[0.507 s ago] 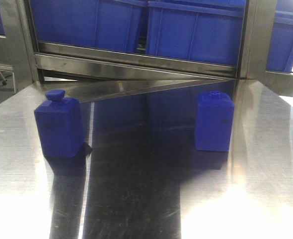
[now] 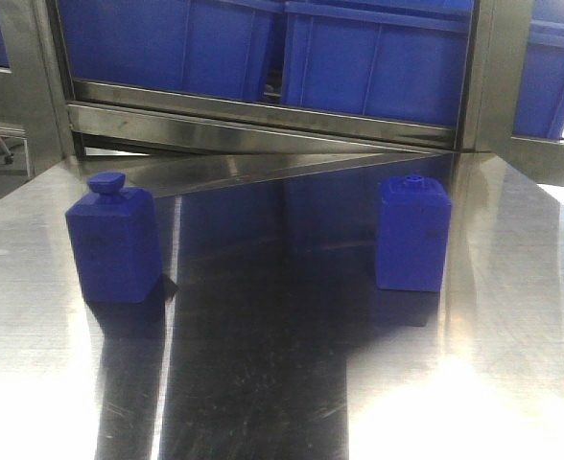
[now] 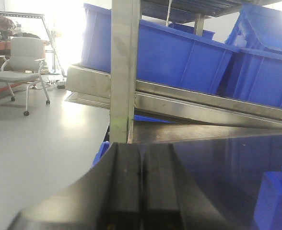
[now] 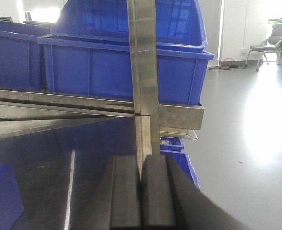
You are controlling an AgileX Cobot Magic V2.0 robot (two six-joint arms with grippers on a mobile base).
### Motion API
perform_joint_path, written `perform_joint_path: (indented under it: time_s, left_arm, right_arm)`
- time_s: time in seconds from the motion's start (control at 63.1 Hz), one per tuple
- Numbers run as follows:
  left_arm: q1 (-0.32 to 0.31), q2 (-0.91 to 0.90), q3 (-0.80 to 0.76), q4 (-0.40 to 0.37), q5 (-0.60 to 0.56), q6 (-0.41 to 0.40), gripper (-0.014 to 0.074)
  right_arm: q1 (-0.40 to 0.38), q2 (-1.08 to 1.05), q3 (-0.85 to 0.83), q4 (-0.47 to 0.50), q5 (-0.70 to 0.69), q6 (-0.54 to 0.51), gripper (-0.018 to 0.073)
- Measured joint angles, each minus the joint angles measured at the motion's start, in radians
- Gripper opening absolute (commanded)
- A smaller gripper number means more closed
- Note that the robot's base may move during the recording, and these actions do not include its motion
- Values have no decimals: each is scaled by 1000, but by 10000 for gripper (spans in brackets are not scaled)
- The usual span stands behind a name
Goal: Pick and sort blue part to right shelf
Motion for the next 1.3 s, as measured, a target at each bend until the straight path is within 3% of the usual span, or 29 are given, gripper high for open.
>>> perform_joint_path:
  time_s: [0.523, 0.887, 1.046, 1.125, 1.299]
  left_arm:
    - [0, 0, 0, 0, 0, 0, 123]
    - [0, 0, 0, 0, 0, 0, 123]
    - [0, 0, 0, 0, 0, 0, 123]
    - [0, 0, 0, 0, 0, 0, 123]
    - [0, 0, 0, 0, 0, 0, 123]
  right_arm:
    - [0, 87, -264, 0, 487, -34, 55]
    - [0, 437, -468, 29, 478, -59, 56]
    - [0, 592, -555, 23, 535, -39, 68]
    - [13, 679, -606, -19, 582, 10, 147]
    - [100, 837, -709, -161, 658, 155, 506]
